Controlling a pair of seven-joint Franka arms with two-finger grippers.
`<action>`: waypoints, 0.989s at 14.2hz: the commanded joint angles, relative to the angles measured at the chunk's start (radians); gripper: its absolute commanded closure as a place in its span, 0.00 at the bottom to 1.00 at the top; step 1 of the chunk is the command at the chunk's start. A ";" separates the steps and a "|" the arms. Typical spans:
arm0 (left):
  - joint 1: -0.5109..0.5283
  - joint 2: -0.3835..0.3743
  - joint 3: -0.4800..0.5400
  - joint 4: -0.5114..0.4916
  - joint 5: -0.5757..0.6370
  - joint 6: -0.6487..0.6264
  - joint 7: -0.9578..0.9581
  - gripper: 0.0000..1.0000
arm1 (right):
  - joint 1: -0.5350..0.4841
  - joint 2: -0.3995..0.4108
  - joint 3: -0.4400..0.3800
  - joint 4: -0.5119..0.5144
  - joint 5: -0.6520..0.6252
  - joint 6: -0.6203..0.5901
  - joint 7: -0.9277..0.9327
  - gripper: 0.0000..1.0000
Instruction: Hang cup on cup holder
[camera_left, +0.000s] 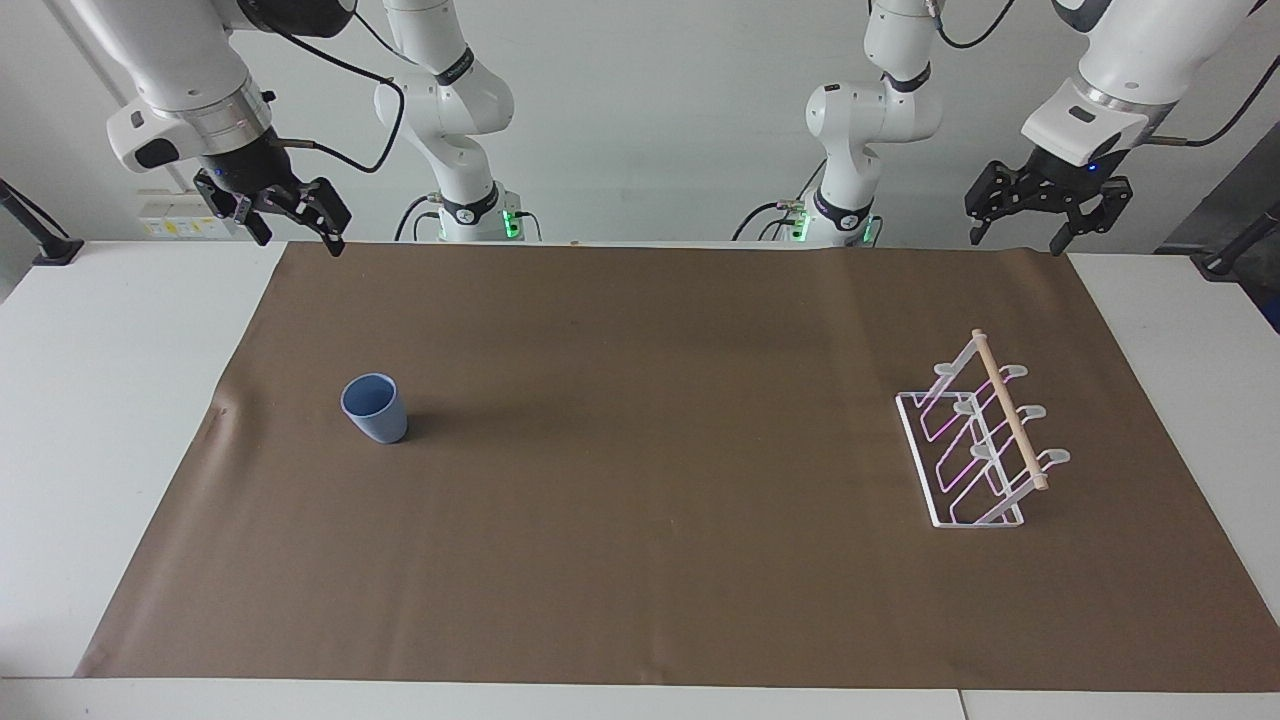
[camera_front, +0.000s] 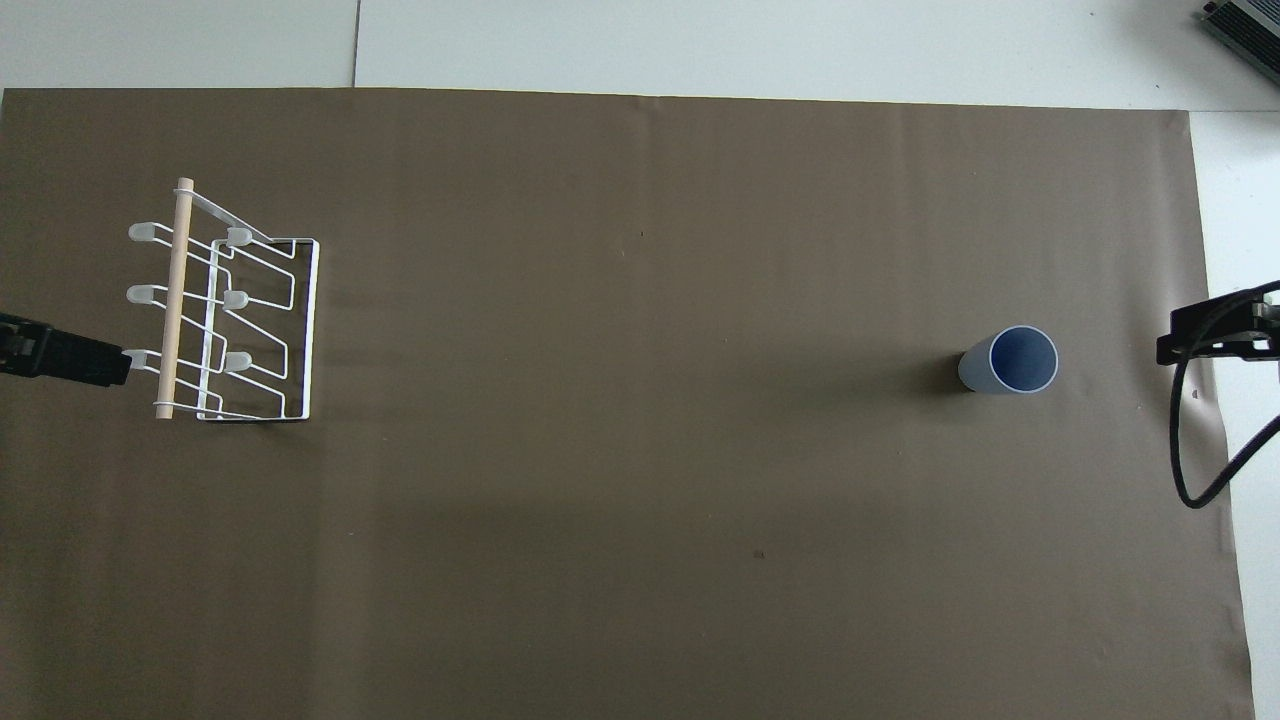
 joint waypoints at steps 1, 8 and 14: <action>0.000 -0.020 0.004 -0.023 -0.004 -0.003 0.002 0.00 | -0.010 -0.025 0.005 -0.034 -0.010 0.026 -0.024 0.00; 0.000 -0.020 0.004 -0.022 -0.004 0.000 0.002 0.00 | -0.013 -0.028 0.002 -0.033 -0.010 0.015 -0.023 0.00; 0.001 -0.020 0.004 -0.022 -0.004 -0.006 0.003 0.00 | 0.004 -0.038 0.010 -0.051 -0.024 0.048 -0.029 0.00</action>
